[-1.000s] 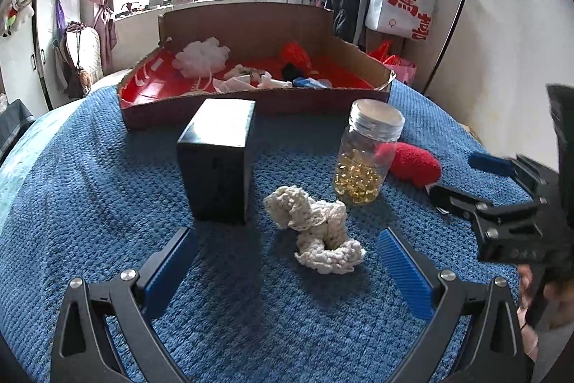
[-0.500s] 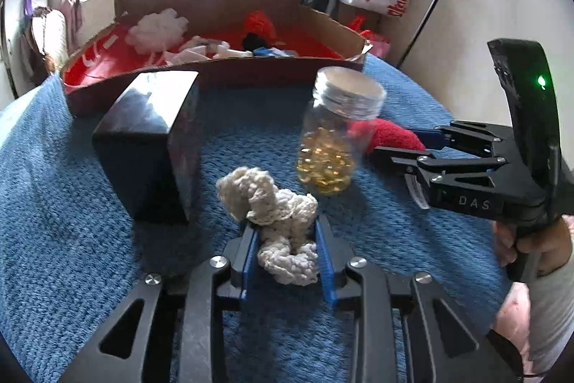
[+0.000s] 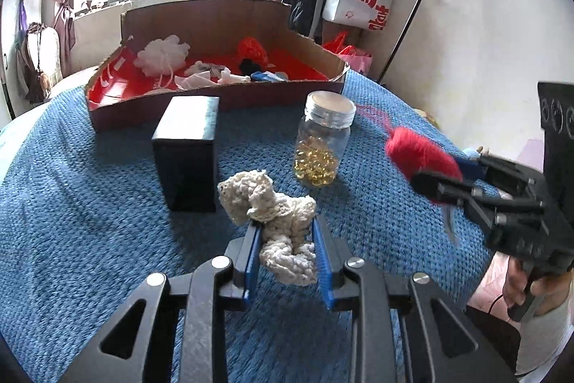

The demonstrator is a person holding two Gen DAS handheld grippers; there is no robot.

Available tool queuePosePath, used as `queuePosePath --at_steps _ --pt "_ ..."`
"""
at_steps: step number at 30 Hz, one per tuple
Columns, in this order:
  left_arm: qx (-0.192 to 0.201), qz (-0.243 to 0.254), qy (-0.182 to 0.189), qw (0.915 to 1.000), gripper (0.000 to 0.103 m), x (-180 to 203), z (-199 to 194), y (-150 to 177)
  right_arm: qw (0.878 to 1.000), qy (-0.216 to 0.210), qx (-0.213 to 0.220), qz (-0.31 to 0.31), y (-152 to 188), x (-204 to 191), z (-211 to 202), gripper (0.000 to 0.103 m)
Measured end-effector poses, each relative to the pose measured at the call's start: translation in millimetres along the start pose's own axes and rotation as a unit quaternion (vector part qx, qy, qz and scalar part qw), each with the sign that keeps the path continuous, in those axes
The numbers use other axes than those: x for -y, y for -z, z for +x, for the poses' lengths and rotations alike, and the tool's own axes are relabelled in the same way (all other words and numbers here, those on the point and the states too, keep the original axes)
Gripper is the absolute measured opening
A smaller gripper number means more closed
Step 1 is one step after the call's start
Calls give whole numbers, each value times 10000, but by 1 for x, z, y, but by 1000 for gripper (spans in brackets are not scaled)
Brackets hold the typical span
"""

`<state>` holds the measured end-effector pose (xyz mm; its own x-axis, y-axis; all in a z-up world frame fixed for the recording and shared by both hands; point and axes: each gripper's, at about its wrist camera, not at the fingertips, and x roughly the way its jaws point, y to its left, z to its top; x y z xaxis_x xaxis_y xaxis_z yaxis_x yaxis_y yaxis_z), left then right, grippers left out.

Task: Organize soft objects
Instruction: 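Carry the rope toy and red knitted toy with both tools into the box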

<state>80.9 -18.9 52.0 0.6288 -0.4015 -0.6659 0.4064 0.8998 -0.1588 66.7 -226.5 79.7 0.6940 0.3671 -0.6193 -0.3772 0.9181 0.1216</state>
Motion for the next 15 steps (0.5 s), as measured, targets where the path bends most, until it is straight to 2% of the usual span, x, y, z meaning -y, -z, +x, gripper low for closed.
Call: queuePosePath --at_steps 7,15 --pt "-39 28 71 10000 29 -11 -9 11 9997 -120 -195 29 16 -24 16 41" --pt "-63 -48 94 9999 29 -21 -11 19 9995 -147 -274 30 19 -31 21 41"
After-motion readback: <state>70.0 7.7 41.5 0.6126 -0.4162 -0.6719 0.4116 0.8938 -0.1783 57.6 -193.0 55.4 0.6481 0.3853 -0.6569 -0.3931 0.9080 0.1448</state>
